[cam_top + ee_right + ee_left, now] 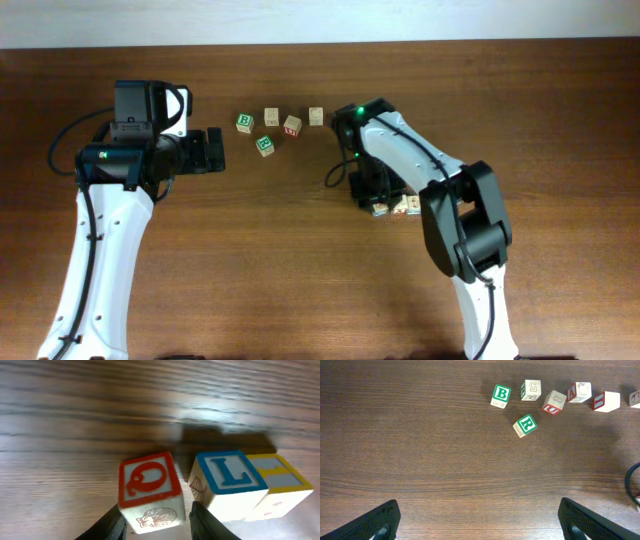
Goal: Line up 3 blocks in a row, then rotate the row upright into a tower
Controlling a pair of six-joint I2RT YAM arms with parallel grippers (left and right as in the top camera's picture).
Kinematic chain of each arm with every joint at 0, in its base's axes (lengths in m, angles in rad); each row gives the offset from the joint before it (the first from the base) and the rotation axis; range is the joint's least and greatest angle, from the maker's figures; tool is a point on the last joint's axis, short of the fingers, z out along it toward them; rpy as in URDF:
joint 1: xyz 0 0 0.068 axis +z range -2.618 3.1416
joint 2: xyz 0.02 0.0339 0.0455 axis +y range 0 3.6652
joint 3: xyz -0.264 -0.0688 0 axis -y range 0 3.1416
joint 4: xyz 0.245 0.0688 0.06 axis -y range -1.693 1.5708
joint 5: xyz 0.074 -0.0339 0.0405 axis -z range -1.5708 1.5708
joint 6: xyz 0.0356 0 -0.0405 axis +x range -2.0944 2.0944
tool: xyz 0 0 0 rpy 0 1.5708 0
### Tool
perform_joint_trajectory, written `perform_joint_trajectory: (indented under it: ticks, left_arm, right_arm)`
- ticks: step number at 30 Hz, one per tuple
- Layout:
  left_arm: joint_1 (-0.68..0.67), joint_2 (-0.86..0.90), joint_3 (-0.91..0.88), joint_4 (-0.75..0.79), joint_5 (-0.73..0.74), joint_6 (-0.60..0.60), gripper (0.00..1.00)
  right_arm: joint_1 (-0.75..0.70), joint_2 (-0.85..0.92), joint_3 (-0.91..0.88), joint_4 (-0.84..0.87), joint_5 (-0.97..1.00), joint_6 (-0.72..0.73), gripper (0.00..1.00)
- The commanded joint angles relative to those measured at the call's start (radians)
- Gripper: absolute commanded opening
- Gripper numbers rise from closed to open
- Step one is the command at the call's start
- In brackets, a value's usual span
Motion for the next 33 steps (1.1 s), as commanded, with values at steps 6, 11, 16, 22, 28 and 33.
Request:
perform_joint_trajectory:
  ticks: [6, 11, 16, 22, 28, 33]
  left_arm:
    - [0.002, 0.002, 0.019, 0.002, -0.004, -0.013, 0.99]
    - [0.002, 0.002, 0.019, 0.002, -0.004, -0.013, 0.99]
    - [0.002, 0.002, 0.019, 0.002, -0.004, -0.013, 0.99]
    - [0.002, 0.002, 0.019, 0.002, -0.004, -0.013, 0.99]
    - [0.002, 0.002, 0.019, 0.002, -0.004, -0.013, 0.99]
    - [0.002, 0.002, 0.019, 0.002, -0.004, -0.013, 0.99]
  right_arm:
    - [-0.007, -0.101, 0.014, -0.010, 0.016, 0.004, 0.42]
    - [-0.009, -0.256, 0.014, -0.015, 0.015, 0.004, 0.42]
    - [-0.050, -0.484, 0.004, -0.075, 0.011, 0.002, 0.40]
    - [-0.305, -0.742, -0.414, 0.139, -0.095, -0.095, 0.38]
    - [-0.459, -0.658, -0.720, 0.561, -0.256, -0.152, 0.37]
    - [-0.458, -0.492, -0.731, 0.662, -0.256, -0.152, 0.33]
